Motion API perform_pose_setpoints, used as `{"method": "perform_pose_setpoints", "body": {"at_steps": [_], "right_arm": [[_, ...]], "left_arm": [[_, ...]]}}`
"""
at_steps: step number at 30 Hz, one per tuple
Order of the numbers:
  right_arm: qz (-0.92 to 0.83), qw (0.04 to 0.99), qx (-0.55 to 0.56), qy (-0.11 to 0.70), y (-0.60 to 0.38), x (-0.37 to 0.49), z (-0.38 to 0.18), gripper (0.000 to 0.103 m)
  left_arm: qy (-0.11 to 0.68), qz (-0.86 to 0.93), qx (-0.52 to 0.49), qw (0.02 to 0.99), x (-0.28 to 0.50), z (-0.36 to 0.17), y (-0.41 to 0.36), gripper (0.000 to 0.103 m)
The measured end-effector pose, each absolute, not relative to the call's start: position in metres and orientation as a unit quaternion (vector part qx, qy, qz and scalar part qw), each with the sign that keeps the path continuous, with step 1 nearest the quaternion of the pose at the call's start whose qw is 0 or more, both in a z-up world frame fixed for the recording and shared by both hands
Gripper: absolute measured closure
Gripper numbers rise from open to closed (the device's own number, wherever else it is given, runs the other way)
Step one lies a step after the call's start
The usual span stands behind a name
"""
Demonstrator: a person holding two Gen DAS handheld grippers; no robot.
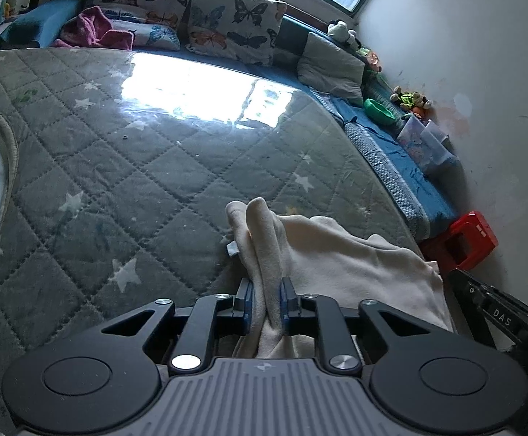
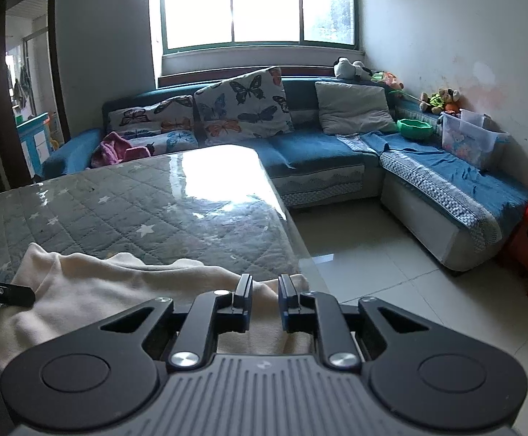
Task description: Fold clothes
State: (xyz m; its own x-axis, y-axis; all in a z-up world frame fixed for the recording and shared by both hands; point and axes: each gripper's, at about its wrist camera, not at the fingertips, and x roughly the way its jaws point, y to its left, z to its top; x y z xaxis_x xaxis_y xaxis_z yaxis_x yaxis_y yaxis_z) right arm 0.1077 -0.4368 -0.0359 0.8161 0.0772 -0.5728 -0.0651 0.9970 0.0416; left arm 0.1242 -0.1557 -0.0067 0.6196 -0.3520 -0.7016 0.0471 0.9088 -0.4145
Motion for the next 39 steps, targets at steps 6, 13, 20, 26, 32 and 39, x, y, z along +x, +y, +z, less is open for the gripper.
{"method": "perform_pose_setpoints", "body": {"at_steps": [6,13,20,26,32,39], "right_arm": [[0.056,0.95,0.014,0.307,-0.426,0.115,-0.043,0.078],[0.073,0.946,0.013,0.314,-0.413,0.125,-0.051,0.067],[0.079,0.944,0.014,0.321,-0.404,0.139,-0.059,0.059],[0.074,0.941,0.013,0.33,-0.4,0.153,-0.066,0.055],[0.063,0.941,0.014,0.331,-0.401,0.158,-0.066,0.051],[0.099,0.942,0.003,0.319,-0.378,0.156,-0.057,0.048]], "left_arm": [[0.418,-0.095,-0.177,0.886,0.127,-0.005,-0.15,0.081],[0.415,-0.077,-0.179,0.889,0.135,-0.004,-0.14,0.077],[0.394,-0.081,-0.175,0.899,0.14,0.006,-0.144,0.074],[0.398,-0.088,-0.146,0.901,0.155,0.001,-0.156,0.072],[0.414,-0.081,-0.137,0.896,0.164,-0.012,-0.157,0.072],[0.414,-0.084,-0.134,0.896,0.167,-0.013,-0.155,0.071]]}}
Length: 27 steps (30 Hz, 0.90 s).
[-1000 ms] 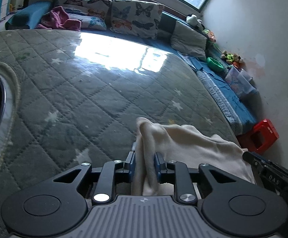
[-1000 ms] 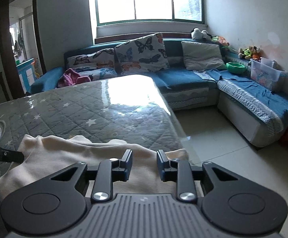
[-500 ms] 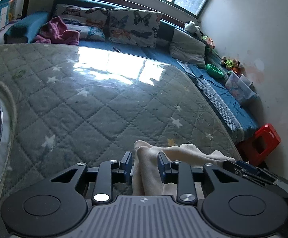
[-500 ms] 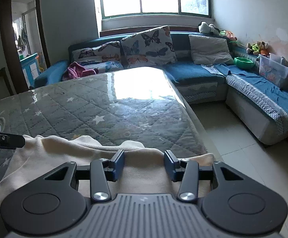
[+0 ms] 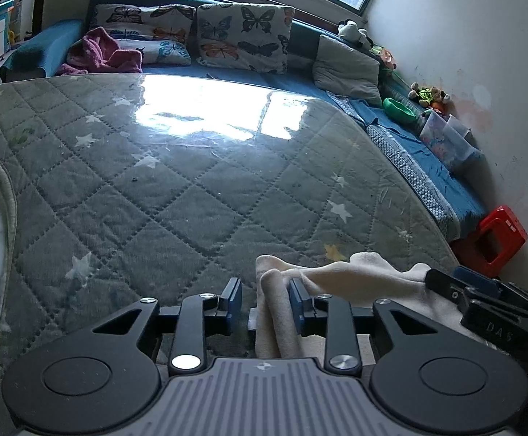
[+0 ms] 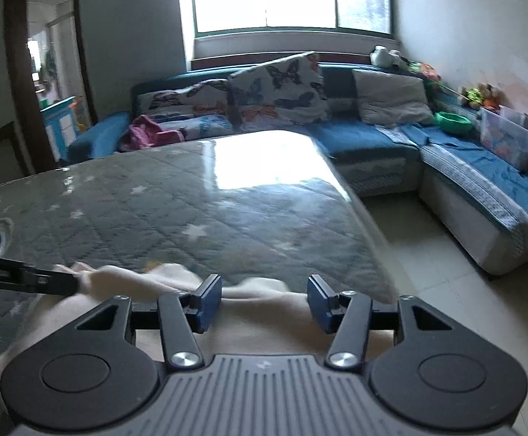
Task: Fold clothes
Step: 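Lower the shirt onto the table and open both grippers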
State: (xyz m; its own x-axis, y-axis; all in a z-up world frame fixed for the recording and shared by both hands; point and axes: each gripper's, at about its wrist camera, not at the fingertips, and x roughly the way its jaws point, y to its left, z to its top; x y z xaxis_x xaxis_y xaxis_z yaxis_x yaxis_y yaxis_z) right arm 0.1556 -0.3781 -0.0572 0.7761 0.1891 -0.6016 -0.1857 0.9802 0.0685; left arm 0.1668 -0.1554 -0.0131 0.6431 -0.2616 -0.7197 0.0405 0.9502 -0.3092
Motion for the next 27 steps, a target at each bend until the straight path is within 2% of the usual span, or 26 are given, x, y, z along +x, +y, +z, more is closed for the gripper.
{"method": "perform_pose_setpoints", "body": {"at_steps": [13,17,27], "right_arm": [[0.144,0.931,-0.032,0.334,-0.317,0.172,-0.069,0.039],[0.141,0.933,-0.029,0.33,-0.318,0.171,-0.062,0.039],[0.14,0.935,-0.021,0.326,-0.33,0.131,-0.053,0.033]], "left_arm": [[0.413,-0.09,-0.121,0.898,0.168,-0.014,-0.158,0.068],[0.411,-0.085,-0.116,0.9,0.167,-0.012,-0.158,0.061],[0.398,-0.093,-0.102,0.907,0.139,-0.003,-0.157,0.055]]}}
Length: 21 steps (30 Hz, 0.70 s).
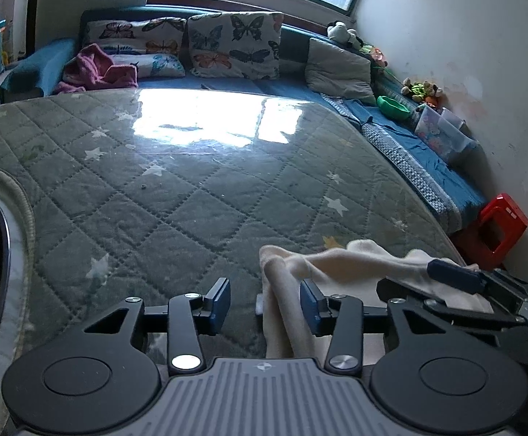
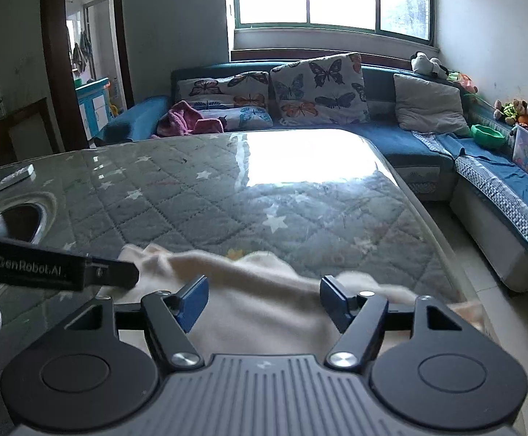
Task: Fold clothes
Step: 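Lower the shirt onto the table and open both grippers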
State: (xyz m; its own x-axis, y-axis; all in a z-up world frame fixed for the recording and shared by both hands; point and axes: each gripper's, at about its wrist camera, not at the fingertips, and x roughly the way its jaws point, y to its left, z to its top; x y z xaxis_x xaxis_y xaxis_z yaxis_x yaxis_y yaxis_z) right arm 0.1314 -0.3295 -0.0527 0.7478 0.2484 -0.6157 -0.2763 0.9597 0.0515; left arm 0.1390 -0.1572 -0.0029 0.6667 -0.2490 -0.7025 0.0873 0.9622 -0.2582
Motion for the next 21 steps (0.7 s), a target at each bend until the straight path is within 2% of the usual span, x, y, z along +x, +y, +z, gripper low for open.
{"method": "perform_pose_setpoints", "body": {"at_steps": [15,21], "right_arm": [[0.105,0.941,0.024,0.32,-0.361,0.044,-0.06,0.03],[0.095,0.946,-0.005,0.31,-0.358,0.021,-0.061,0.029]], "left_arm": [[0.378,-0.108,-0.049,0.918,0.073,-0.006,-0.168,0.044],[0.382,-0.104,-0.038,0.917,0.065,-0.017,-0.166,0.04]]}}
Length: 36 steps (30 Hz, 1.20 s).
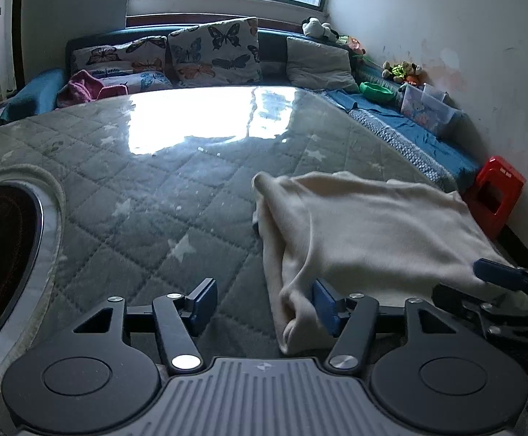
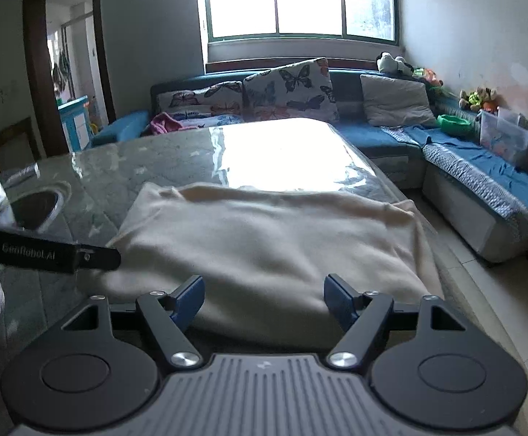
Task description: Fold clothes
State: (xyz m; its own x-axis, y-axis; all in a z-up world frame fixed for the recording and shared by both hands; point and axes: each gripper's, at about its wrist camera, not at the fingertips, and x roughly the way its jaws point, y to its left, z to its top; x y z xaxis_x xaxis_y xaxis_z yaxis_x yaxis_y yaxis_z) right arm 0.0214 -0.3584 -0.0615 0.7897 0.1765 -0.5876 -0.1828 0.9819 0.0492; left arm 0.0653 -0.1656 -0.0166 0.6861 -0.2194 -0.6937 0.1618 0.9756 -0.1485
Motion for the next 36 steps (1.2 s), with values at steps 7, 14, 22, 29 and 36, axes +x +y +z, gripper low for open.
{"method": "perform_pose_setpoints", "body": {"at_steps": [7,14,22,29,36], "right_arm": [[0.103,0.944,0.004,0.313,-0.364,0.011,-0.058,0.029],[0.127,0.944,0.007,0.303,-0.35,0.022,-0.057,0.029],[0.128,0.943,-0.006,0.306,-0.351,0.005,-0.064,0.029],[0.065,0.95,0.021,0.304,-0.393,0.007,-0.063,0.029],[0.048,0.952,0.045,0.299,-0.418,0.006,-0.059,0.028]], "left_arm": [[0.382,-0.101,-0.039,0.918,0.06,-0.017,-0.16,0.038],[0.38,-0.098,-0.036,0.919,0.055,-0.014,-0.157,0.038],[0.374,-0.1,-0.028,0.922,0.049,-0.011,-0.159,0.038],[0.38,-0.098,-0.024,0.92,0.05,-0.015,-0.159,0.038],[0.378,-0.099,-0.015,0.92,0.049,-0.013,-0.16,0.038]]}}
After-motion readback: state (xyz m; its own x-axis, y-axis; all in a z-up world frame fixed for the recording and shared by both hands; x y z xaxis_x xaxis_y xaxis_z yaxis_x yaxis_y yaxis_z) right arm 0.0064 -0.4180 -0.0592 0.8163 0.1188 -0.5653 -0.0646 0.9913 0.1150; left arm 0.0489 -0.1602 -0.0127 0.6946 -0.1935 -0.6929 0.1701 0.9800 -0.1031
